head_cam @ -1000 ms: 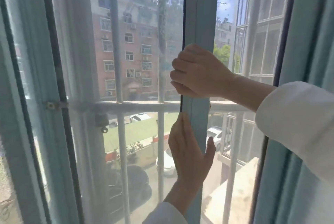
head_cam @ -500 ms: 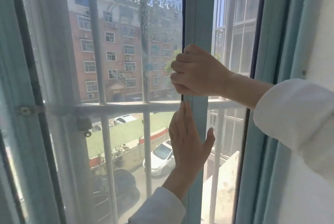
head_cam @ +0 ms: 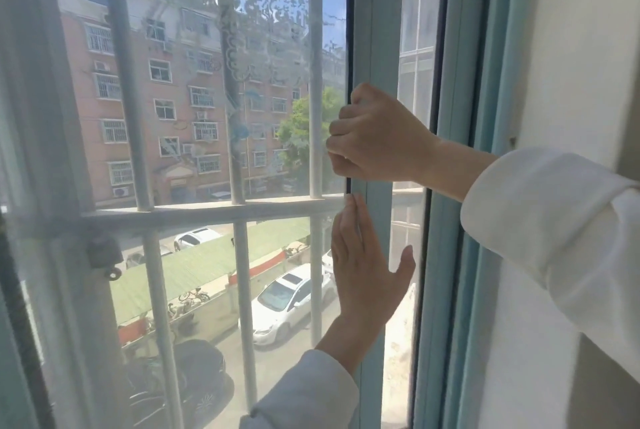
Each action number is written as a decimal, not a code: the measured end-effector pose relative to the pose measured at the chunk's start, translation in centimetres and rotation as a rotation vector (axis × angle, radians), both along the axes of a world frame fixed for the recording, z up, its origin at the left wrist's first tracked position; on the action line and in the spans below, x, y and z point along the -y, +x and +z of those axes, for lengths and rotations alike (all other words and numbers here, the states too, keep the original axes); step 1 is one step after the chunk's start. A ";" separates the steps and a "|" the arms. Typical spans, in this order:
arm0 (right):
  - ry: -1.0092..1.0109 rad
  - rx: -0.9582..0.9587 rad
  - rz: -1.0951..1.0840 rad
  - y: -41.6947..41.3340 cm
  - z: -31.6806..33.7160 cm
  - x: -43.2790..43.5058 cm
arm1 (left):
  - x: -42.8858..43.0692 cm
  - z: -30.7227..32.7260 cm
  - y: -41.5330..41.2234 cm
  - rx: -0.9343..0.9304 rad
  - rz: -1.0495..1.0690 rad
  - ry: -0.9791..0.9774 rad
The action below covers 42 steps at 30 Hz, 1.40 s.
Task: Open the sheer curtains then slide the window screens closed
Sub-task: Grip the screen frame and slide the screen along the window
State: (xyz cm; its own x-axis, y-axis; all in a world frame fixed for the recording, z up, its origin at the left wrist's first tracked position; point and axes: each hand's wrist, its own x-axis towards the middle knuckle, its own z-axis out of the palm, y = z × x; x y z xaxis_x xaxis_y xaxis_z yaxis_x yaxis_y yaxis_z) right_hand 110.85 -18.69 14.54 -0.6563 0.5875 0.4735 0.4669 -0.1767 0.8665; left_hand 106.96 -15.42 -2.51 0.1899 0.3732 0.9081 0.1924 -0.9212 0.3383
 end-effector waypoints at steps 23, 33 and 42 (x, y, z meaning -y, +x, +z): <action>-0.014 -0.251 -0.137 1.0 -0.8 2.9 | 1.0 0.4 0.0 -0.217 -0.289 -0.021; 0.017 -0.264 -0.194 0.0 -1.4 2.9 | 0.2 0.4 -1.5 -0.260 -0.380 0.019; 0.027 -0.221 -0.160 -0.5 -1.0 2.4 | -0.7 0.5 -2.4 -0.284 -0.384 0.108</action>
State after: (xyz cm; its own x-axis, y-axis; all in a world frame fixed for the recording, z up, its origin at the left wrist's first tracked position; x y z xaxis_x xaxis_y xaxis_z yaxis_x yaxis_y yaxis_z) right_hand 110.36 -21.05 13.58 -0.4355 0.6606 0.6114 0.6082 -0.2848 0.7409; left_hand 104.57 -14.75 -2.01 0.5412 0.1341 0.8301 -0.0972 -0.9706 0.2201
